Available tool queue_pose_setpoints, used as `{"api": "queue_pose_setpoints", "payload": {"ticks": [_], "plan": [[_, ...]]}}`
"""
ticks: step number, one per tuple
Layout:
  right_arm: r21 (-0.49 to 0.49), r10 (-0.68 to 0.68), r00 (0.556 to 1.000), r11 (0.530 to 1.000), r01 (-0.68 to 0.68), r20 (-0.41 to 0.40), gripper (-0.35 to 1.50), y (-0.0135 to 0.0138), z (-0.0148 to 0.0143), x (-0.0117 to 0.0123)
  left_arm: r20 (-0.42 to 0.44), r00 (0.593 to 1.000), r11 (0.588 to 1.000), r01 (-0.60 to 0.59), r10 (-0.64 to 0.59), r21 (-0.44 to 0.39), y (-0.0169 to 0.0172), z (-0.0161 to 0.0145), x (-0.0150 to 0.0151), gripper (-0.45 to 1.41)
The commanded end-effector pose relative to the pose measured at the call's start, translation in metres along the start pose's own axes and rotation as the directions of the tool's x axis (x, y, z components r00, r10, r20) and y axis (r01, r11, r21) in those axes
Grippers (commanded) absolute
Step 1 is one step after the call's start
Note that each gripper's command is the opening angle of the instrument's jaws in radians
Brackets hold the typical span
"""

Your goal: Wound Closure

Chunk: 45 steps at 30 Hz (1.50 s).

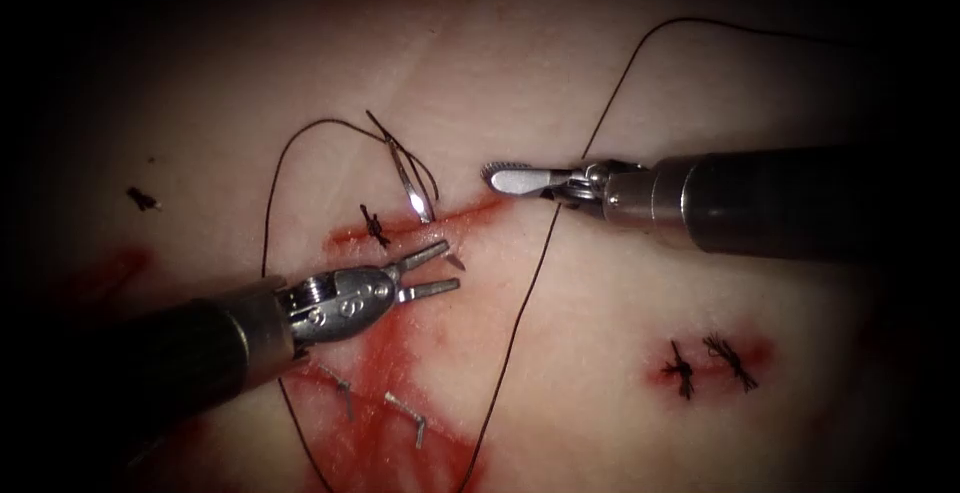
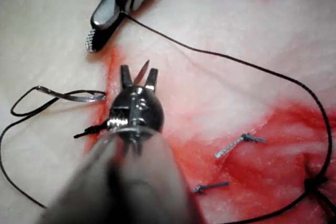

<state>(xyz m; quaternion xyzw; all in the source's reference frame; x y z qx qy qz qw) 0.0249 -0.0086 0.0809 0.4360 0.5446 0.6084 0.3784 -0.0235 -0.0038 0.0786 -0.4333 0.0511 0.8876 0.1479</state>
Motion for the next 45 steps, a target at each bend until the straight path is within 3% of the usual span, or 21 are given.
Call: {"api": "queue_pose_setpoints", "payload": {"ticks": [1, 15, 18, 20, 26, 29, 35, 39, 45], "plan": [[-0.002, 0.001, 1.000, 1.000, -0.001, 0.001, 0.98, 0.0006, 0.0007, -0.0006, -0.005, 1.000, 1.000, -0.007, 0.007, -0.006, 0.0000, 0.0013, -0.0003, 0.49], [0.010, 0.027, 1.000, 1.000, -0.027, -0.001, 0.91, 0.0005, 0.0008, -0.0007, 0.001, 0.999, 0.998, -0.045, 0.045, -0.044, 0.0004, 0.0036, -0.0016, 0.47], [0.010, 0.027, 1.000, 1.000, -0.027, -0.001, 0.90, 0.0005, 0.0008, -0.0007, -0.001, 0.999, 0.998, -0.049, 0.049, -0.044, 0.0000, 0.0038, -0.0020, 0.04], [0.010, 0.039, 0.999, 0.999, -0.039, 0.000, 0.86, 0.0005, 0.0008, -0.0007, -0.011, 0.999, 0.998, -0.049, 0.049, -0.038, -0.0001, 0.0039, -0.0021, -0.45], [0.014, 0.042, 0.999, 0.999, -0.042, 0.001, 0.86, 0.0002, 0.0008, -0.0009, -0.097, 0.995, 0.995, -0.016, 0.006, -0.103, -0.0002, 0.0039, -0.0022, -0.45], [0.014, 0.046, 0.999, 0.999, -0.046, 0.001, 0.84, -0.0001, 0.0008, -0.0009, -0.126, 0.986, 0.985, 0.088, -0.107, -0.147, -0.0005, 0.0035, -0.0022, -0.45], [0.015, 0.049, 0.999, 0.999, -0.049, -0.004, 0.79, -0.0003, 0.0009, -0.0010, -0.182, 0.906, 0.900, 0.320, -0.381, -0.295, -0.0003, 0.0023, -0.0009, -0.45], [0.017, 0.055, 0.998, 0.998, -0.055, -0.005, 0.79, -0.0003, 0.0010, -0.0010, -0.187, 0.799, 0.787, 0.470, -0.572, -0.400, 0.0000, 0.0015, 0.0005, -0.45], [0.019, 0.060, 0.998, 0.998, -0.060, -0.002, 0.79, -0.0003, 0.0010, -0.0010, -0.143, 0.651, 0.613, 0.585, -0.745, -0.532, 0.0002, -0.0003, 0.0019, -0.45]]}}
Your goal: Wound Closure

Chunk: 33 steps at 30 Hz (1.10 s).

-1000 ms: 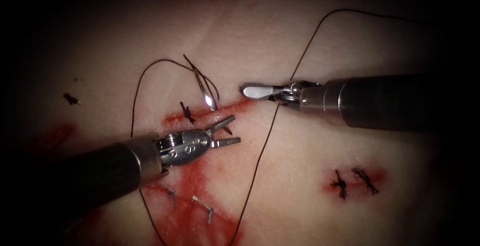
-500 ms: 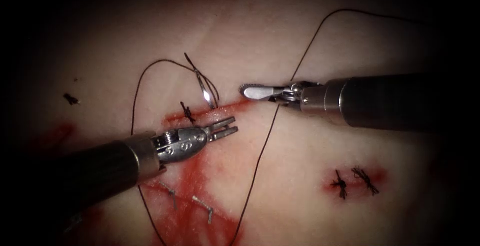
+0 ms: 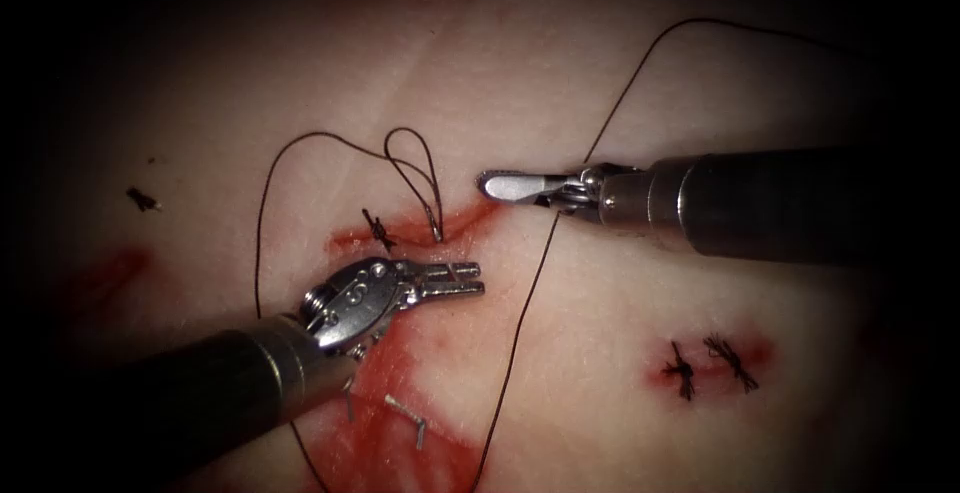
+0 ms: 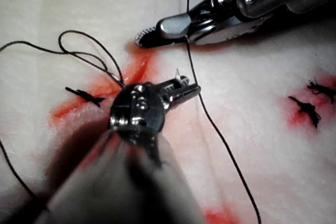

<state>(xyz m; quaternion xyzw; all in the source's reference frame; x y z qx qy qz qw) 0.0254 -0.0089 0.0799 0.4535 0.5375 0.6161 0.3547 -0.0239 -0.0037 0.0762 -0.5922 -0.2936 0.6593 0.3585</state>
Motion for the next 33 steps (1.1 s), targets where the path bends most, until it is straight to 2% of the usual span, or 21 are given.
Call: {"api": "queue_pose_setpoints", "payload": {"ticks": [1, 7, 10, 11, 12, 13, 14, 16, 18, 20, 21, 23, 25, 26, 27, 29, 30, 31, 33], "plan": [[0.003, 0.000, 1.000, 1.000, 0.000, 0.006, 0.79, 0.0007, 0.0006, -0.0004, -0.016, 0.999, 0.999, 0.046, -0.046, -0.024, -0.0001, 0.0004, -0.0002, -0.45], [0.013, -0.006, 1.000, 1.000, 0.006, 0.027, 0.96, 0.0006, 0.0006, -0.0003, -0.026, 0.975, 0.966, 0.213, -0.219, -0.147, 0.0027, -0.0015, 0.0010, -0.45], [0.015, -0.097, 0.995, 0.995, 0.097, 0.021, 0.64, 0.0004, 0.0006, -0.0002, -0.023, 0.962, 0.945, 0.262, -0.272, -0.196, 0.0042, -0.0025, 0.0020, -0.45], [0.016, -0.167, 0.986, 0.986, 0.167, 0.018, 0.48, 0.0003, 0.0006, -0.0001, -0.028, 0.959, 0.939, 0.271, -0.283, -0.211, 0.0047, -0.0028, 0.0023, -0.45], [0.036, -0.249, 0.968, 0.968, 0.248, 0.034, 0.21, 0.0002, 0.0006, -0.0002, -0.029, 0.956, 0.933, 0.279, -0.293, -0.225, 0.0051, -0.0031, 0.0027, -0.45], [0.054, -0.295, 0.954, 0.955, 0.293, 0.044, 0.09, 0.0002, 0.0005, -0.0003, -0.030, 0.954, 0.930, 0.283, -0.298, -0.235, 0.0056, -0.0034, 0.0030, -0.45], [0.063, -0.345, 0.937, 0.937, 0.342, 0.049, 0.06, 0.0002, 0.0005, -0.0004, -0.029, 0.952, 0.924, 0.289, -0.306, -0.250, 0.0062, -0.0039, 0.0036, -0.45], [0.076, -0.505, 0.860, 0.863, 0.500, 0.071, 0.02, 0.0001, 0.0005, -0.0006, -0.029, 0.948, 0.916, 0.299, -0.318, -0.268, 0.0073, -0.0046, 0.0044, -0.45], [0.090, -0.574, 0.810, 0.819, 0.567, 0.124, 0.02, -0.0001, 0.0006, -0.0008, -0.034, 0.942, 0.906, 0.310, -0.334, -0.288, 0.0085, -0.0053, 0.0055, -0.45], [0.088, -0.629, 0.752, 0.775, 0.626, 0.194, 0.34, -0.0002, 0.0007, -0.0008, -0.052, 0.950, 0.913, 0.278, -0.307, -0.299, 0.0098, -0.0060, 0.0066, -0.45], [0.099, -0.667, 0.714, 0.742, 0.664, 0.214, 0.41, -0.0003, 0.0008, -0.0008, -0.071, 0.965, 0.928, 0.221, -0.253, -0.300, 0.0103, -0.0062, 0.0071, -0.45], [0.137, -0.724, 0.654, 0.687, 0.714, 0.218, 0.61, -0.0005, 0.0009, -0.0009, -0.121, 0.986, 0.952, 0.073, -0.113, -0.298, 0.0115, -0.0065, 0.0078, -0.45], [0.180, -0.777, 0.596, 0.628, 0.757, 0.203, 0.91, -0.0007, 0.0011, -0.0009, -0.114, 0.991, 0.957, -0.103, 0.074, -0.270, 0.0129, -0.0067, 0.0084, -0.45], [0.194, -0.783, 0.588, 0.620, 0.760, 0.202, 1.00, -0.0008, 0.0011, -0.0009, -0.093, 0.986, 0.956, -0.158, 0.139, -0.248, 0.0134, -0.0067, 0.0086, -0.45], [0.211, -0.797, 0.570, 0.603, 0.769, 0.201, 1.05, -0.0009, 0.0011, -0.0010, -0.062, 0.970, 0.948, -0.242, 0.234, -0.206, 0.0141, -0.0067, 0.0089, -0.45], [0.243, -0.806, 0.553, 0.592, 0.769, 0.212, 1.06, -0.0011, 0.0010, -0.0013, -0.013, 0.947, 0.934, -0.319, 0.321, -0.163, 0.0151, -0.0068, 0.0093, -0.45], [0.258, -0.819, 0.532, 0.573, 0.778, 0.215, 1.06, -0.0012, 0.0010, -0.0015, 0.008, 0.922, 0.914, -0.382, 0.387, -0.134, 0.0157, -0.0068, 0.0096, -0.45], [0.275, -0.835, 0.503, 0.549, 0.790, 0.223, 1.06, -0.0012, 0.0010, -0.0018, 0.027, 0.908, 0.904, -0.413, 0.418, -0.113, 0.0161, -0.0069, 0.0098, -0.45], [0.289, -0.844, 0.477, 0.534, 0.795, 0.245, 1.06, -0.0013, 0.0010, -0.0025, 0.052, 0.871, 0.872, -0.485, 0.489, -0.068, 0.0169, -0.0070, 0.0105, -0.45]]}}
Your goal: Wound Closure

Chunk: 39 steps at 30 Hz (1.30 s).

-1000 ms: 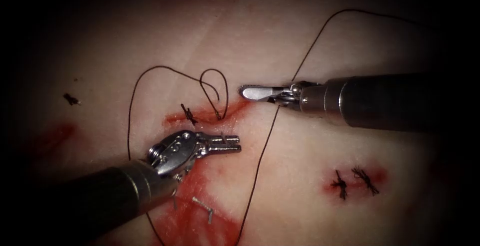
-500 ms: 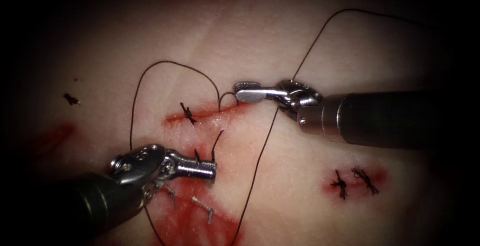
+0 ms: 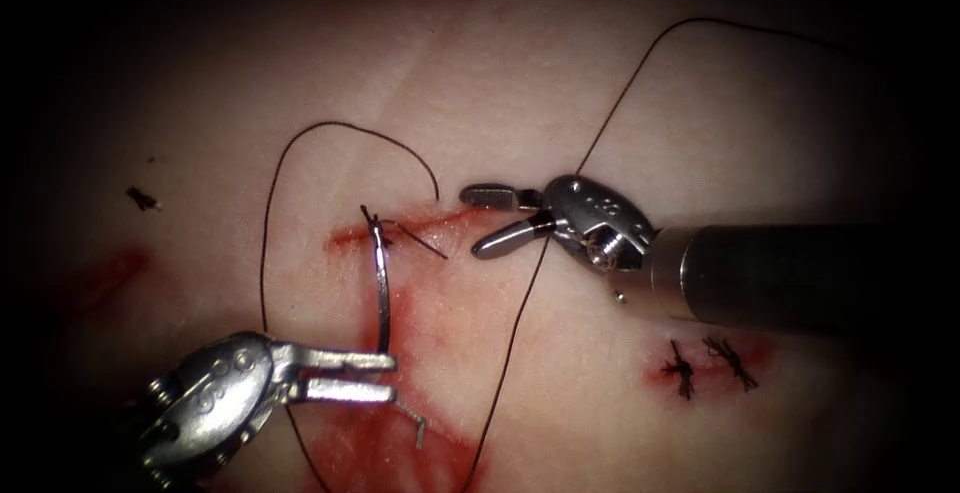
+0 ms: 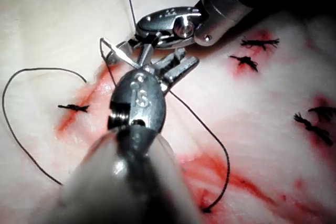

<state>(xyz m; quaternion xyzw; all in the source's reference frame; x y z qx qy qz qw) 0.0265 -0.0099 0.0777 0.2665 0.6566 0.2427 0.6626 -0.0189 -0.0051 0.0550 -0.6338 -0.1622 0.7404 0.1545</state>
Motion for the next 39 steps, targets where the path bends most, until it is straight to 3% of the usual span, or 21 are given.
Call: {"api": "queue_pose_setpoints", "payload": {"ticks": [1, 5, 9, 15, 23, 28, 32, 37, 39], "plan": [[0.007, -0.022, 1.000, 1.000, 0.022, 0.021, 1.06, -0.0006, 0.0009, -0.0010, 0.012, 1.000, 1.000, -0.020, 0.020, 0.021, -0.0002, 0.0006, 0.0000, -0.45], [0.028, -0.068, 0.993, 0.997, 0.065, 0.101, 1.06, -0.0021, 0.0020, -0.0016, 0.044, 0.994, 0.992, -0.099, 0.096, 0.080, 0.0000, 0.0003, 0.0019, -0.45], [0.028, -0.089, 0.988, 0.996, 0.086, 0.127, 1.01, -0.0028, 0.0033, -0.0020, 0.061, 0.992, 0.988, -0.113, 0.107, 0.105, 0.0006, 0.0000, 0.0030, -0.45], [-0.046, -0.133, 0.978, 0.989, 0.142, 0.162, 1.05, -0.0013, 0.0047, -0.0024, 0.063, 0.992, 0.988, -0.115, 0.109, 0.103, 0.0013, 0.0001, 0.0035, -0.45], [-0.095, -0.160, 0.965, 0.979, 0.183, 0.210, 1.06, 0.0005, 0.0041, -0.0038, 0.072, 0.991, 0.989, -0.116, 0.109, 0.093, 0.0016, 0.0001, 0.0036, -0.45], [-0.077, -0.176, 0.957, 0.977, 0.198, 0.231, 0.80, 0.0002, 0.0044, -0.0060, 0.078, 0.991, 0.989, -0.114, 0.107, 0.091, 0.0018, 0.0000, 0.0039, -0.45], [-0.065, -0.169, 0.952, 0.979, 0.191, 0.255, 0.80, 0.0000, 0.0046, -0.0070, 0.078, 0.992, 0.990, -0.110, 0.103, 0.092, 0.0020, 0.0000, 0.0043, -0.45], [-0.066, -0.161, 0.954, 0.981, 0.183, 0.255, 0.80, -0.0002, 0.0046, -0.0063, 0.078, 0.992, 0.990, -0.111, 0.104, 0.092, 0.0018, 0.0000, 0.0041, -0.45], [-0.065, -0.159, 0.955, 0.981, 0.180, 0.251, 0.66, -0.0003, 0.0046, -0.0061, 0.078, 0.991, 0.990, -0.111, 0.104, 0.092, 0.0017, -0.0001, 0.0040, -0.45]]}}
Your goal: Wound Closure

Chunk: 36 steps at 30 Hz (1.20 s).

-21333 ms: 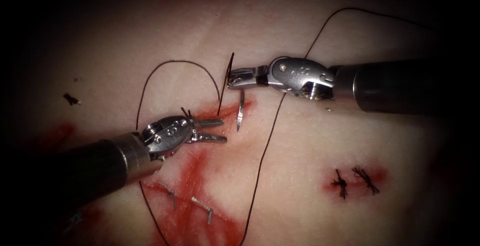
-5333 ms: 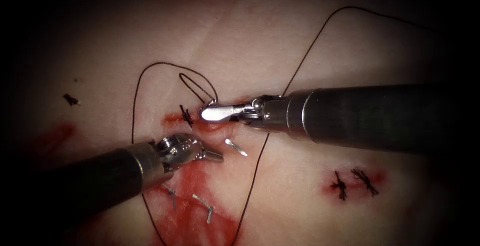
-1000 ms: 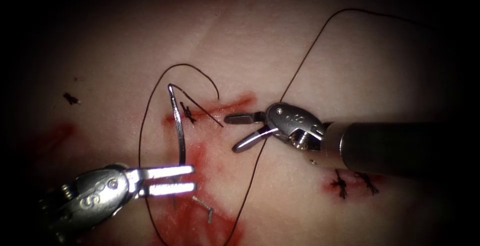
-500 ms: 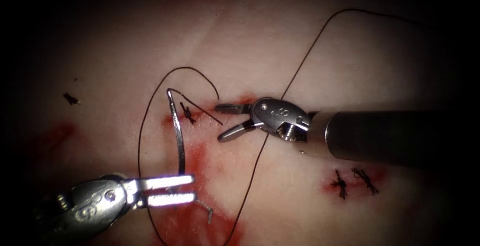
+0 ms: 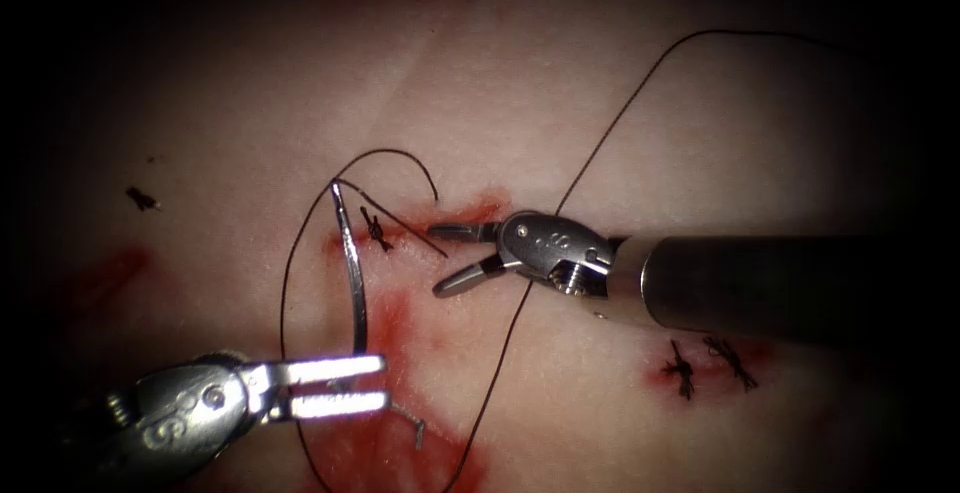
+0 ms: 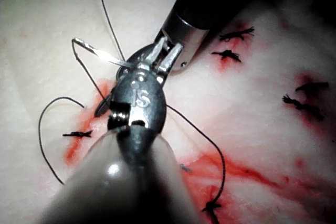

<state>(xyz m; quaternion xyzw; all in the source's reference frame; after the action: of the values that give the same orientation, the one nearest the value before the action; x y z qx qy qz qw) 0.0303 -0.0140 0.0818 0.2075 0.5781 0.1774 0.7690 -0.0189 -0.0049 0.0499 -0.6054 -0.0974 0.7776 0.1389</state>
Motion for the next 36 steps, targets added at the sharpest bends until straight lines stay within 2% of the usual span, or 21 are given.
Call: {"api": "queue_pose_setpoints", "payload": {"ticks": [1, 3, 6, 11, 15, 18, 19, 20, 21, 23, 29, 33, 35, 36], "plan": [[0.000, 0.002, 1.000, 1.000, -0.002, -0.004, 0.61, -0.0004, 0.0008, -0.0002, -0.002, 1.000, 1.000, -0.001, 0.001, -0.001, -0.0003, 0.0007, -0.0005, -0.45], [0.001, 0.000, 1.000, 1.000, 0.000, -0.003, 0.54, -0.0005, 0.0009, -0.0004, -0.001, 1.000, 1.000, -0.001, 0.001, -0.001, -0.0004, 0.0007, -0.0006, -0.45], [0.001, -0.002, 1.000, 1.000, 0.002, -0.002, 0.33, -0.0006, 0.0010, -0.0006, -0.001, 1.000, 1.000, -0.008, 0.008, 0.000, -0.0005, 0.0008, -0.0008, -0.45], [0.001, -0.003, 1.000, 1.000, 0.003, 0.000, 0.16, -0.0003, 0.0009, -0.0011, 0.000, 1.000, 1.000, 0.014, -0.014, 0.000, -0.0005, 0.0008, -0.0010, -0.45], [-0.001, -0.011, 1.000, 1.000, 0.011, 0.000, 0.14, 0.0001, 0.0010, -0.0019, 0.000, 1.000, 1.000, 0.024, -0.024, 0.001, -0.0007, 0.0009, -0.0014, -0.45], [-0.025, -0.011, 1.000, 1.000, 0.011, 0.004, 0.21, 0.0008, 0.0007, -0.0019, 0.001, 1.000, 1.000, 0.029, -0.029, 0.001, -0.0007, 0.0010, -0.0015, -0.45], [-0.032, -0.008, 1.000, 0.999, 0.008, 0.003, 0.31, 0.0009, 0.0006, -0.0017, 0.001, 1.000, 1.000, 0.028, -0.028, 0.002, -0.0007, 0.0011, -0.0015, -0.45], [-0.048, -0.002, 1.000, 0.999, 0.002, 0.002, 0.51, 0.0010, 0.0004, -0.0013, 0.001, 0.999, 0.999, 0.034, -0.034, 0.002, -0.0007, 0.0011, -0.0016, -0.45], [-0.057, 0.002, 1.000, 0.998, -0.002, 0.004, 0.63, 0.0010, 0.0002, -0.0010, 0.002, 0.999, 0.999, 0.034, -0.034, 0.003, -0.0006, 0.0012, -0.0016, -0.45], [-0.055, 0.011, 1.000, 0.998, -0.012, -0.005, 0.68, 0.0008, 0.0000, -0.0003, 0.002, 0.999, 0.999, 0.033, -0.033, 0.004, -0.0006, 0.0012, -0.0016, -0.45], [-0.039, 0.024, 1.000, 0.999, -0.025, -0.013, 0.44, -0.0005, 0.0007, 0.0003, 0.006, 0.999, 0.999, 0.043, -0.043, 0.006, -0.0005, 0.0015, -0.0017, -0.45], [-0.039, 0.025, 1.000, 0.999, -0.025, -0.013, 0.36, -0.0004, 0.0007, 0.0004, 0.009, 0.999, 0.999, 0.043, -0.043, 0.005, -0.0004, 0.0014, -0.0017, -0.45], [-0.039, 0.024, 1.000, 0.999, -0.025, -0.013, 0.21, -0.0004, 0.0005, 0.0003, 0.009, 0.999, 0.999, 0.043, -0.043, 0.005, -0.0003, 0.0014, -0.0016, -0.45], [-0.038, 0.024, 1.000, 0.999, -0.024, -0.013, 0.06, -0.0003, 0.0005, 0.0002, 0.012, 0.999, 0.999, 0.043, -0.043, 0.004, -0.0003, 0.0014, -0.0016, -0.45]]}}
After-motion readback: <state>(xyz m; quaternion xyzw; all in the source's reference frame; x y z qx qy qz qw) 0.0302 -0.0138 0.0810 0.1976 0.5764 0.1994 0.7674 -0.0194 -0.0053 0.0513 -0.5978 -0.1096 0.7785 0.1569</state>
